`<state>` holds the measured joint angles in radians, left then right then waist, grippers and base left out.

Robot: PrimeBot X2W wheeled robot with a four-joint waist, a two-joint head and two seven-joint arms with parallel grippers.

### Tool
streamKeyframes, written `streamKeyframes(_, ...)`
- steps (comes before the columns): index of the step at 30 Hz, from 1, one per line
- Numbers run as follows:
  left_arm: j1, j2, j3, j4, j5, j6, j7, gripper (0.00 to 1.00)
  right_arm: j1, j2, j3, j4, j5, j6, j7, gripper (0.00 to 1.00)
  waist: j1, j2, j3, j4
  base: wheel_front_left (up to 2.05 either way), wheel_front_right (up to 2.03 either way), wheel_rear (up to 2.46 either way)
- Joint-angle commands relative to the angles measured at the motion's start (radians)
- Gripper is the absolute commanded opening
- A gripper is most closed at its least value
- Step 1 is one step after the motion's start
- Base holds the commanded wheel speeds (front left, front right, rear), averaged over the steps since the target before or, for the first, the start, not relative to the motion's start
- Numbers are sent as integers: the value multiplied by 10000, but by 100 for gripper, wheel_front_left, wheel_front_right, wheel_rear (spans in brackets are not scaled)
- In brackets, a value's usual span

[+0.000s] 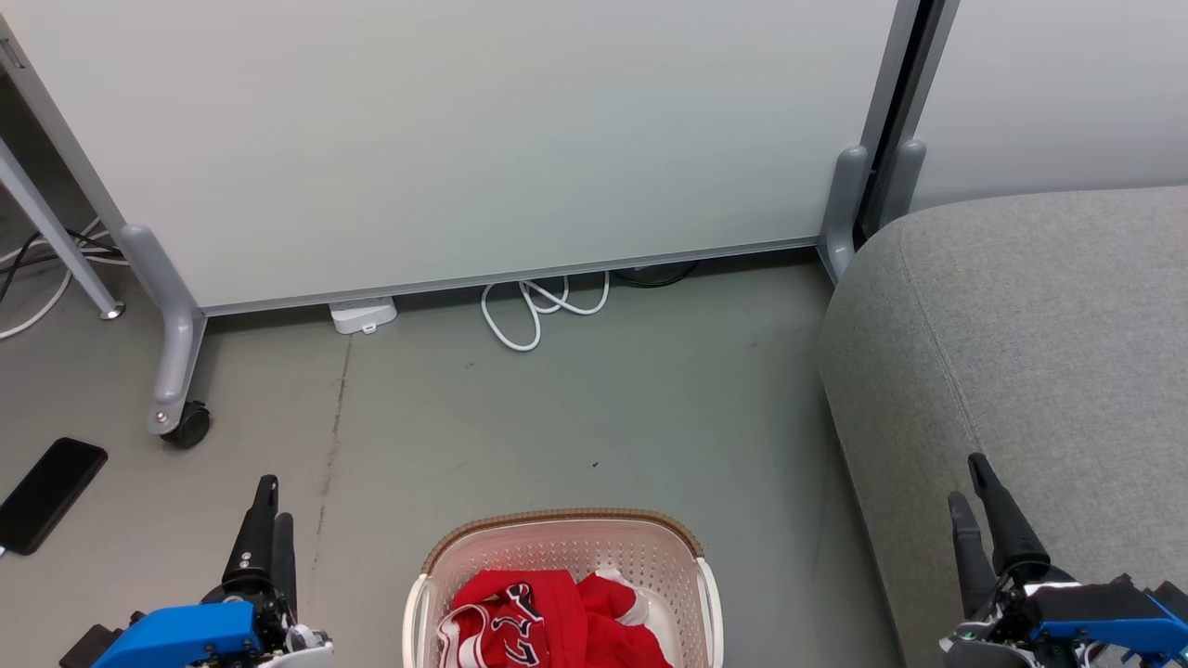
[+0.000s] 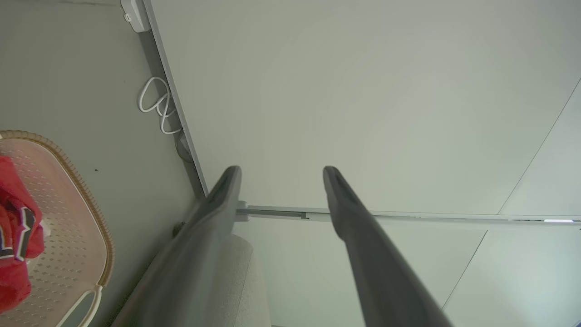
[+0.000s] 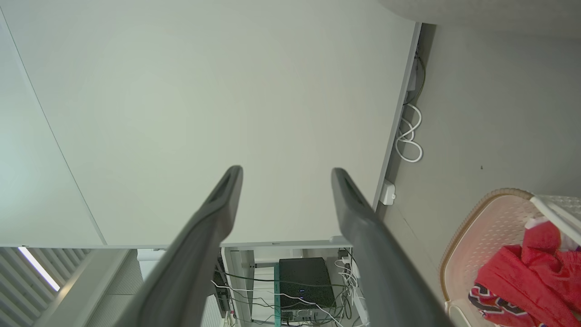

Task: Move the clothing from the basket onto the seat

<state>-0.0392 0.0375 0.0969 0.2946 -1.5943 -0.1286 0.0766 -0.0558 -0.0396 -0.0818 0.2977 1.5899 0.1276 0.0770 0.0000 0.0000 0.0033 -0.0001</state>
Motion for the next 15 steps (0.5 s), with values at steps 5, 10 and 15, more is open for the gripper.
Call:
streamKeyframes(5,-281,74,-93,-291,689,165,-317,100,-316,-34,126,-187,-724,15,-319,100,0,0,6,0,0,0,0)
streamKeyframes(10,-266,81,-180,-486,1502,311,-542,100,-358,-41,201,-224,-1938,16,-545,100,0,0,16,1,0,0,0)
streamKeyframes(15,-233,88,-381,-737,2834,466,-795,100,-389,-50,211,-270,-3434,19,-798,100,0,0,48,13,0,0,0)
